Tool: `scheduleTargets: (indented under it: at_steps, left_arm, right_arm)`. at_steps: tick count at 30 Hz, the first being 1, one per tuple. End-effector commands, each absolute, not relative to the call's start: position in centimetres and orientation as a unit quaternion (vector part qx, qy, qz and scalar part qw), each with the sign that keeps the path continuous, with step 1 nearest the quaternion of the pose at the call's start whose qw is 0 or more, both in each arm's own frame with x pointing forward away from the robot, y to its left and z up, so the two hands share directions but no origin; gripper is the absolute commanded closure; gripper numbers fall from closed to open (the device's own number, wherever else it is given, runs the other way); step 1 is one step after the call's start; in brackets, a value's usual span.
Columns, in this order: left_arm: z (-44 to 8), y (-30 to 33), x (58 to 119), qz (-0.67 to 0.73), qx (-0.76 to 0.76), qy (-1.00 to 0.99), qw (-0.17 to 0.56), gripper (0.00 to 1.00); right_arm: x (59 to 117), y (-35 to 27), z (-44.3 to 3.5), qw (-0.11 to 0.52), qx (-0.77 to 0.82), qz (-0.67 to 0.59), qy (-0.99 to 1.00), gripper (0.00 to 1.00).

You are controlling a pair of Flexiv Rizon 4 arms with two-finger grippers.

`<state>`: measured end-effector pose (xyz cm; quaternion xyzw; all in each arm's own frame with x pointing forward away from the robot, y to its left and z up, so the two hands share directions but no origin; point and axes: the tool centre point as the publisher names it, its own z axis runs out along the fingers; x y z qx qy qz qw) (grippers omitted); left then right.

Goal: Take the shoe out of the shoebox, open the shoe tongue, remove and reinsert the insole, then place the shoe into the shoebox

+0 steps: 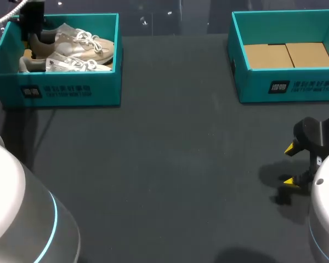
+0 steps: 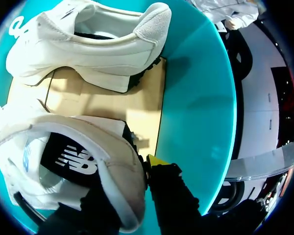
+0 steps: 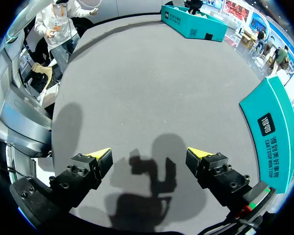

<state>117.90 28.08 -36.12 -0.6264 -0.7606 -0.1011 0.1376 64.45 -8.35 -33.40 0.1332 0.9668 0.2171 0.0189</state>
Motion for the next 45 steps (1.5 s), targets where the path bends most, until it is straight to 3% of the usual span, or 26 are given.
scheduleTargets:
  at_steps: [1,12,23,27,33,45]
  left_arm:
    - [-37.1,27.8,118.7,-0.1,-0.624,-0.762,0.142,0.79]
    - [-37.4,27.8,118.8,-0.099,-0.625,-0.761,0.139,0.6]
    - [-36.3,27.9,118.2,-0.093,-0.626,-0.764,0.125,0.5]
    - [-35.4,27.8,117.9,-0.092,-0.628,-0.764,0.114,0.41]
    - [-34.2,27.4,117.4,-0.092,-0.634,-0.762,0.096,0.19]
    - [-30.5,26.9,116.2,-0.085,-0.635,-0.766,0.052,0.03]
  right_arm:
    - [64.2,-8.3,-33.3,0.021,0.134,0.216,0.967,0.0]
    - [64.2,-8.3,-33.3,0.021,0.134,0.216,0.967,0.0]
    - [64.2,-8.3,-33.3,0.021,0.134,0.216,0.967,0.0]
    - [64.2,-8.3,-33.3,0.021,0.134,0.216,0.967,0.0]
    - [64.2,-8.3,-33.3,0.021,0.134,0.216,0.967,0.0]
    - [64.2,-8.3,-33.3,0.021,0.134,0.216,0.967,0.0]
